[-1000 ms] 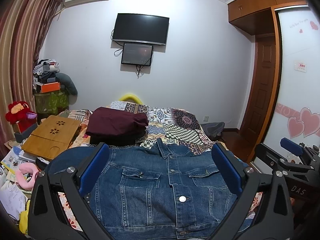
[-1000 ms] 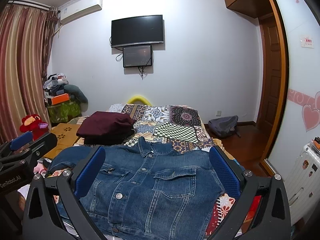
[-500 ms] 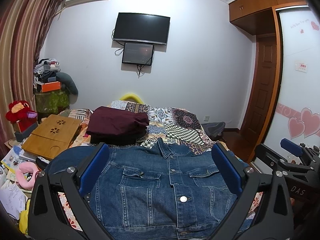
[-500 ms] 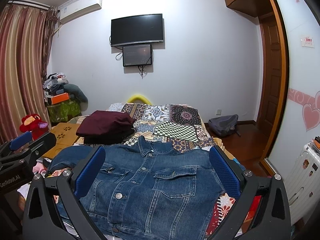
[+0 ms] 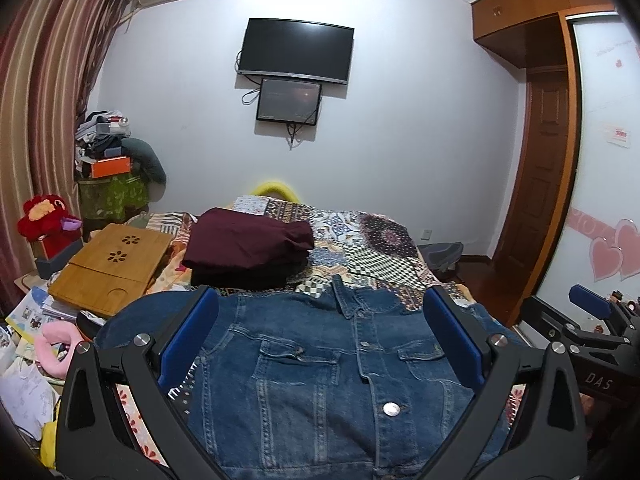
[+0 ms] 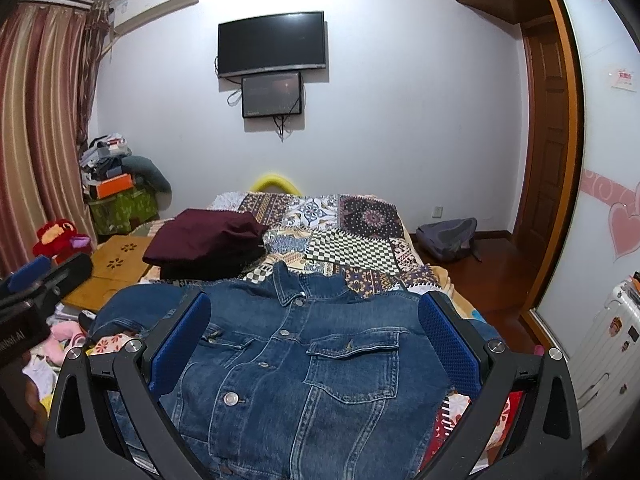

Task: Fold large clothes
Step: 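Grasp the denim jacket sleeve with the left gripper and lift it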

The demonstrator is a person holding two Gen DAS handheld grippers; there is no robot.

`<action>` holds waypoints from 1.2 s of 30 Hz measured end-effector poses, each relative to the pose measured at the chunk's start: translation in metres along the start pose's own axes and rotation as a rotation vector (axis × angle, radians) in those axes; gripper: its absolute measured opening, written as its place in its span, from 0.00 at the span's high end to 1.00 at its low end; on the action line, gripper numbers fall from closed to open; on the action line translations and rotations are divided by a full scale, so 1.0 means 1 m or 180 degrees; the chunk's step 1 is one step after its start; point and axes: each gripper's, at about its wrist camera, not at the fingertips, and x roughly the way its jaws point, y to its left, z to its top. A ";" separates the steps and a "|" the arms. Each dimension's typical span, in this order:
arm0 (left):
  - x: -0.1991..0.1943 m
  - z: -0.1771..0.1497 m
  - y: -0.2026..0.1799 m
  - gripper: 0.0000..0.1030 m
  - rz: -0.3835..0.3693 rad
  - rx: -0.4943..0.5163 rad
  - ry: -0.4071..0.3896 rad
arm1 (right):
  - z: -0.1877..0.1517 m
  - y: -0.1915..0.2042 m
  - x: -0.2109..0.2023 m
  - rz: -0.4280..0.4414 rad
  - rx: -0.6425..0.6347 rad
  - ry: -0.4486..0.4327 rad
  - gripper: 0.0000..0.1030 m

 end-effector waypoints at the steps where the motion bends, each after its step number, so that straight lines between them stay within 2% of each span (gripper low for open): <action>1: 0.003 0.002 0.003 0.00 0.0037 0.0041 -0.0044 | 0.002 0.001 0.005 -0.0002 -0.0005 0.0030 0.00; 7: 0.021 0.018 0.034 0.00 0.0249 0.0054 -0.0178 | 0.009 0.005 0.033 -0.0020 -0.0034 0.0187 0.00; 9: 0.030 0.022 0.050 0.00 0.0385 0.0058 -0.0149 | 0.010 0.005 0.043 -0.0012 -0.0036 0.0248 0.00; 11: 0.044 0.025 0.073 0.00 0.0505 -0.0071 -0.0158 | 0.011 0.005 0.052 -0.0022 -0.0045 0.0301 0.00; 13: 0.058 0.028 0.104 0.00 0.0708 -0.0230 -0.0046 | 0.013 0.005 0.063 -0.0041 -0.0053 0.0362 0.00; 16: 0.078 0.027 0.148 0.00 0.0859 -0.0480 0.0119 | 0.015 0.007 0.080 -0.0054 -0.0054 0.0467 0.00; 20: 0.099 0.013 0.218 0.00 0.1181 -0.0952 0.0534 | 0.016 0.011 0.103 -0.0078 -0.0061 0.0613 0.00; 22: 0.110 0.000 0.250 0.00 0.1184 -0.1212 0.0780 | 0.016 0.013 0.115 -0.0065 -0.0056 0.0705 0.00; 24: 0.123 -0.020 0.283 0.00 0.1130 -0.1603 0.1018 | 0.014 0.015 0.124 -0.0046 -0.0061 0.0793 0.00; 27: 0.137 -0.049 0.326 0.00 0.0989 -0.2112 0.1240 | 0.010 0.018 0.137 -0.0062 -0.0096 0.0910 0.00; 31: 0.157 -0.084 0.361 0.01 0.0819 -0.2571 0.1448 | 0.006 0.022 0.153 -0.0094 -0.0164 0.1046 0.00; 33: 0.169 -0.097 0.373 0.07 0.0750 -0.2708 0.1534 | 0.005 0.025 0.160 -0.0115 -0.0194 0.1098 0.00; 36: 0.190 -0.113 0.388 0.13 0.0453 -0.3058 0.1646 | 0.003 0.027 0.168 -0.0153 -0.0229 0.1146 0.00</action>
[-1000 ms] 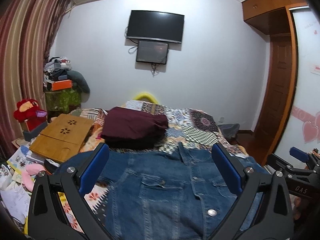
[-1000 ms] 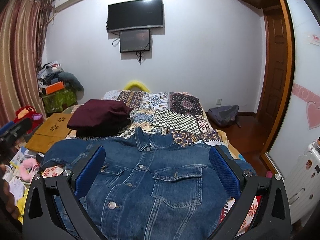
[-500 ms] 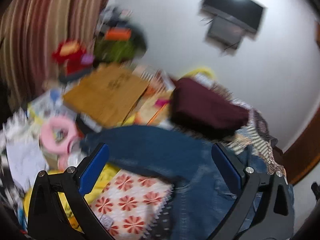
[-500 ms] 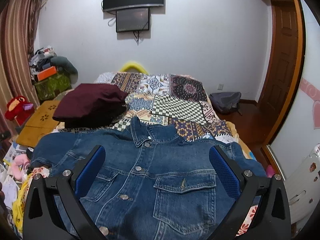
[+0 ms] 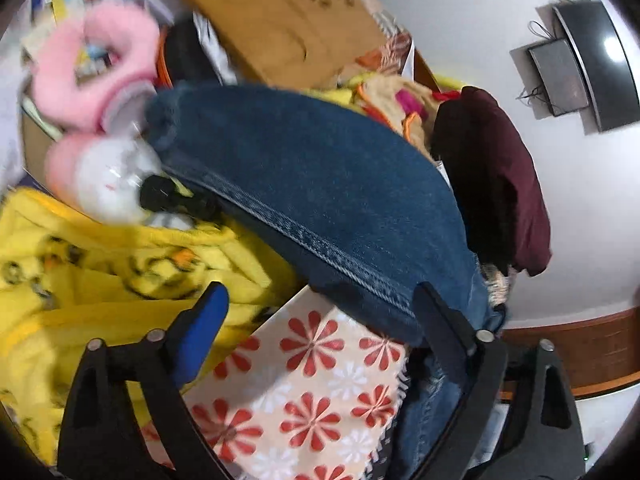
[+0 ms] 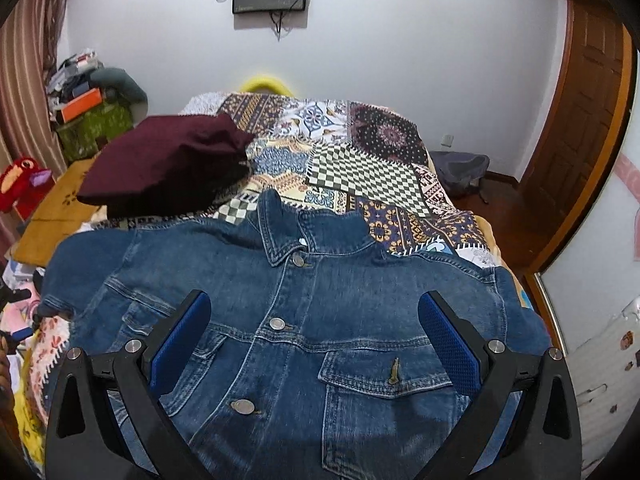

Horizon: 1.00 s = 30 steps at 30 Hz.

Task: Fold large clothes
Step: 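Grasp the denim jacket sleeve with the left gripper and lift it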

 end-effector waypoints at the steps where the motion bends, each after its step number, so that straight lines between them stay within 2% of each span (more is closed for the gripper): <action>1: 0.005 0.003 0.004 0.14 -0.0105 -0.0087 0.0049 | 0.001 0.000 0.002 -0.0012 -0.0004 0.0007 0.00; 3: 0.016 0.009 0.007 0.14 -0.0267 -0.0183 0.0108 | 0.001 -0.001 0.006 -0.0032 0.0001 0.0034 0.00; 4: 0.019 0.012 0.006 0.15 -0.0236 -0.0174 0.0104 | 0.001 -0.002 0.007 -0.0032 0.0006 0.0051 0.00; 9: 0.040 0.029 0.001 0.39 0.0214 -0.0008 -0.0026 | 0.002 -0.003 0.010 -0.0046 0.0000 0.0082 0.00; 10: 0.041 0.031 -0.004 0.40 0.0370 0.0089 -0.0099 | 0.002 -0.003 0.010 -0.0047 0.0000 0.0082 0.00; 13: 0.040 0.029 -0.021 0.54 0.0701 0.0359 -0.0255 | 0.001 -0.005 0.009 -0.0051 0.0005 0.0075 0.00; 15: 0.036 0.027 -0.033 0.74 0.0944 0.0552 -0.0375 | 0.001 -0.007 0.007 -0.0052 0.0011 0.0060 0.00; 16: 0.032 0.025 -0.037 0.78 0.1008 0.0625 -0.0420 | 0.001 -0.008 0.006 -0.0050 0.0016 0.0050 0.00; 18: 0.022 0.020 -0.048 0.86 0.1031 0.0749 -0.0523 | 0.000 -0.011 0.002 -0.0046 0.0023 0.0027 0.00; 24: -0.017 0.011 -0.076 0.91 0.0922 0.0931 -0.0800 | -0.004 -0.022 -0.011 -0.0041 0.0092 -0.0050 0.00; 30: -0.044 -0.006 -0.144 0.95 0.0753 0.1436 -0.1171 | -0.009 -0.041 -0.023 -0.0034 0.0210 -0.0138 0.00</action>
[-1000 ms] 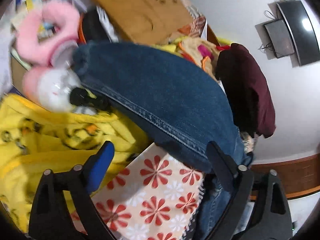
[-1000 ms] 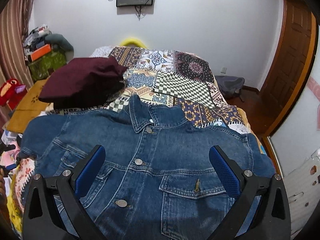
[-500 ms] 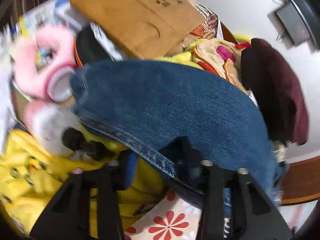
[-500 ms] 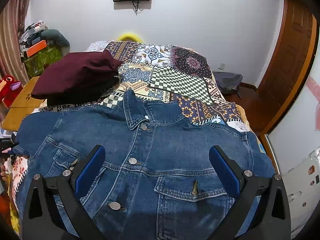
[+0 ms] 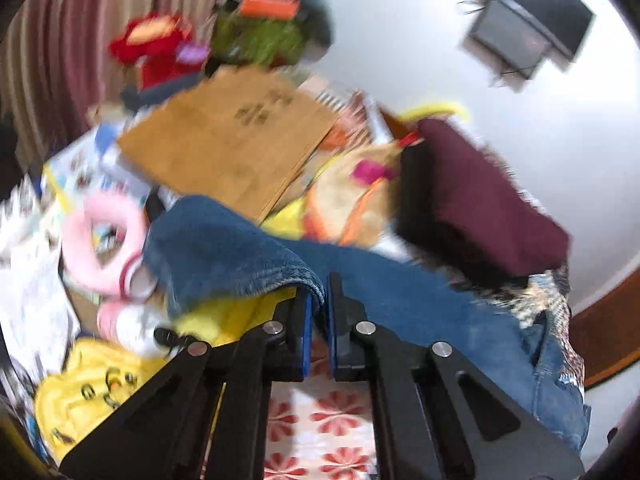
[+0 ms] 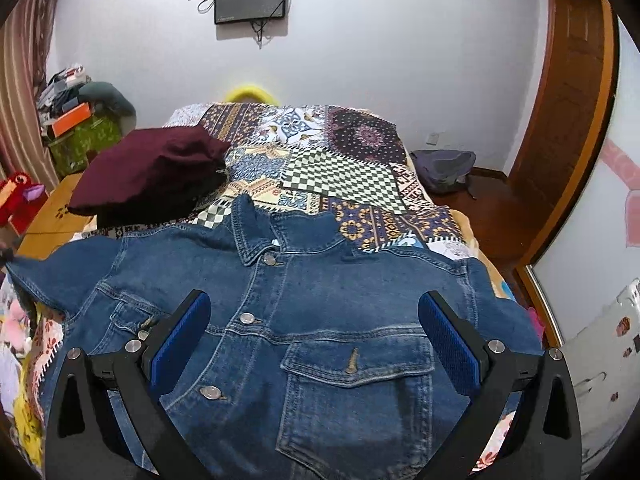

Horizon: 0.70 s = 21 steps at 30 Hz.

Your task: Fold large clothes

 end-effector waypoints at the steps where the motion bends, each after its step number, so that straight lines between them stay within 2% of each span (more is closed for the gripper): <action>1: -0.010 0.005 -0.013 0.95 -0.0047 0.0093 -0.0077 | -0.001 -0.004 -0.003 0.0001 0.0022 -0.0019 0.00; 6: -0.048 0.017 -0.095 0.96 -0.0470 0.0638 -0.0335 | -0.005 -0.022 -0.012 0.0010 0.0122 -0.0081 0.00; 10: -0.060 0.000 -0.159 0.96 -0.0744 0.1095 -0.0369 | -0.012 -0.037 -0.015 -0.0003 0.0197 -0.0067 0.00; 14: -0.052 -0.036 -0.219 0.96 -0.1005 0.1479 -0.0147 | -0.019 -0.052 -0.015 -0.0035 0.0252 -0.0002 0.00; 21: -0.018 -0.114 -0.278 0.96 -0.1147 0.2042 0.0474 | -0.031 -0.068 -0.012 -0.0094 0.0283 0.0100 0.00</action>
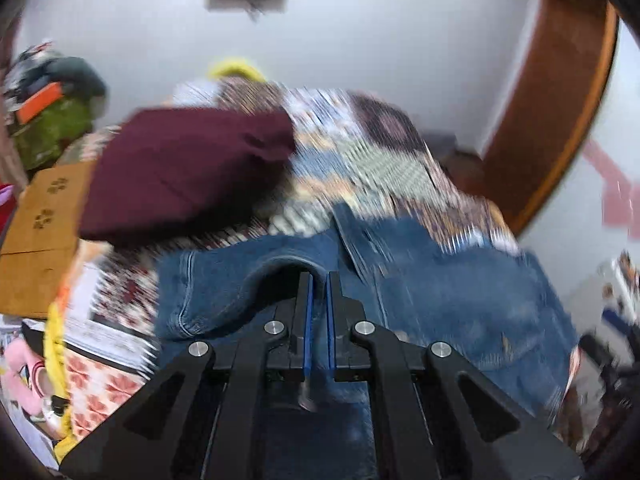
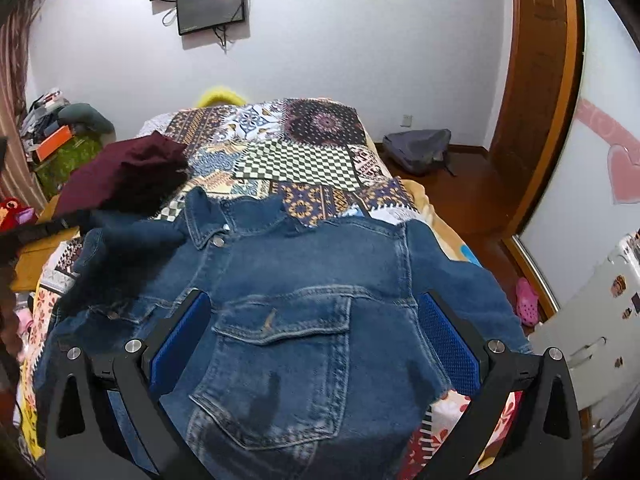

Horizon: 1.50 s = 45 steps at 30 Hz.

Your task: Fold large clothes

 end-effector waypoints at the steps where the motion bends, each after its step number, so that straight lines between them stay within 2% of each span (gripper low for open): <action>1: 0.009 -0.007 -0.009 0.96 -0.0007 0.0086 0.0105 | -0.001 -0.001 0.001 -0.0001 0.0002 0.0017 0.00; 7: 0.040 -0.043 -0.033 0.96 -0.0150 0.0254 0.0569 | -0.001 0.007 0.003 0.0008 -0.0127 0.0042 0.00; 10: 0.035 -0.051 -0.028 0.95 -0.0146 0.0257 0.0651 | 0.007 0.018 0.002 0.0094 -0.0259 0.0007 0.00; 13: 0.016 -0.048 -0.010 0.87 -0.0099 0.0182 0.0525 | 0.019 0.033 0.000 0.0216 -0.0412 -0.0043 0.00; 15: -0.002 -0.044 0.007 0.66 0.0045 0.0101 0.0354 | 0.028 0.047 -0.001 0.0307 -0.0526 -0.0081 0.00; 17: -0.017 -0.041 0.026 0.54 0.0202 0.0022 0.0169 | 0.039 0.065 -0.002 0.0428 -0.0666 -0.0130 0.00; 23: -0.058 -0.040 0.087 0.46 0.0616 -0.0190 -0.0138 | 0.064 0.131 0.014 0.0719 -0.1061 -0.0130 0.00; 29: -0.073 -0.052 0.143 0.43 0.0774 -0.0453 -0.0187 | 0.060 0.213 0.059 0.0982 -0.1564 0.0209 0.00; 36: -0.071 -0.074 0.183 0.42 0.0838 -0.0645 -0.0084 | 0.026 0.295 0.111 0.1092 -0.2127 0.0719 0.02; 40: -0.063 -0.083 0.201 0.42 0.0850 -0.0734 -0.0002 | 0.012 0.319 0.137 0.1111 -0.2318 0.0999 0.07; 45: -0.051 -0.092 0.214 0.42 0.0832 -0.0846 0.0089 | 0.001 0.331 0.172 0.1036 -0.2400 0.1337 0.21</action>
